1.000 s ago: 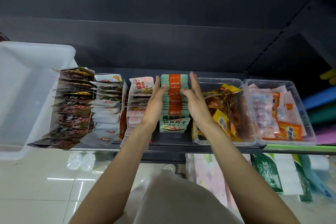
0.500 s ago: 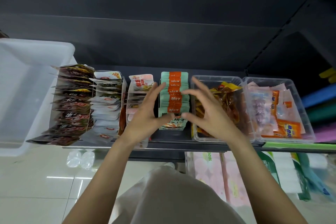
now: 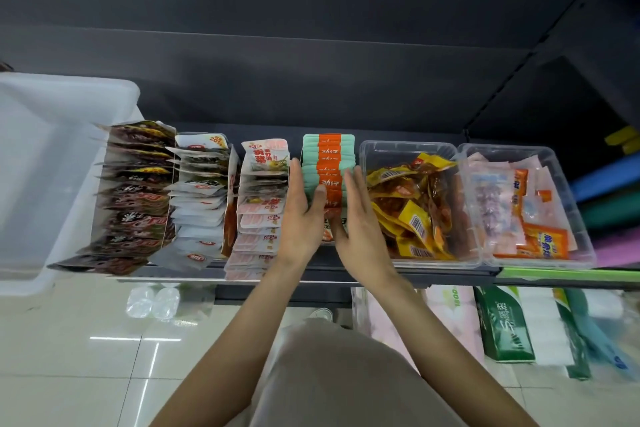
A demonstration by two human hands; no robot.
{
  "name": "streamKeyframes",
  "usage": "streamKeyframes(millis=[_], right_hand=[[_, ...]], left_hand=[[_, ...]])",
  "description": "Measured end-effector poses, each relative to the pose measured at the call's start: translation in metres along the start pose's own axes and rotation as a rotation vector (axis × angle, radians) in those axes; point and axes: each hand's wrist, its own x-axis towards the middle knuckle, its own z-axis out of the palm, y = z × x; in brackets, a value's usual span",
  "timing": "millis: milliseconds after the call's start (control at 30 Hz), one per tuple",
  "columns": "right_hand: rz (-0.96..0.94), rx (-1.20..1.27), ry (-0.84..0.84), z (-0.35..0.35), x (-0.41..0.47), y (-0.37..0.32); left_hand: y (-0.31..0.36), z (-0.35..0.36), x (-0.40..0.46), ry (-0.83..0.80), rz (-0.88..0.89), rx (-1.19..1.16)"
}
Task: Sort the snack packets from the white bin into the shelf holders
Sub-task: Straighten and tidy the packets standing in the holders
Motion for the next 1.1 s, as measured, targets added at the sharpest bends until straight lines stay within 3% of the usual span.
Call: streamKeyframes(millis=[133,333,600,700,800,933,1000,1100], right_hand=[[0.019,-0.071,0.048,0.0,0.005,0.0],[0.05,-0.206,0.136,0.005,0.01,-0.003],[0.083,0.2,0.017,-0.016,0.02,-0.005],[0.097,0.234,-0.049,-0.021,0.041,-0.007],[0.087,0.046,-0.111,-0.019,0.049,-0.007],[-0.074,-0.107,0.095,-0.032,0.07,-0.003],[-0.203,-0.26,0.035,-0.036,0.085,0.002],[-0.23,-0.436,-0.145,-0.032,0.089,0.014]], left_hand=[[0.001,0.004,0.0,0.042,0.036,0.052],[-0.004,0.007,0.001,0.09,0.004,-0.064],[-0.003,0.007,0.001,0.08,-0.019,-0.018],[0.0,0.005,0.006,0.093,-0.027,-0.032],[0.002,0.006,0.009,0.08,-0.015,-0.016],[0.002,0.003,0.013,0.067,-0.014,0.034],[0.003,0.001,0.018,0.061,-0.015,0.053],[0.009,0.0,0.022,0.035,-0.018,0.082]])
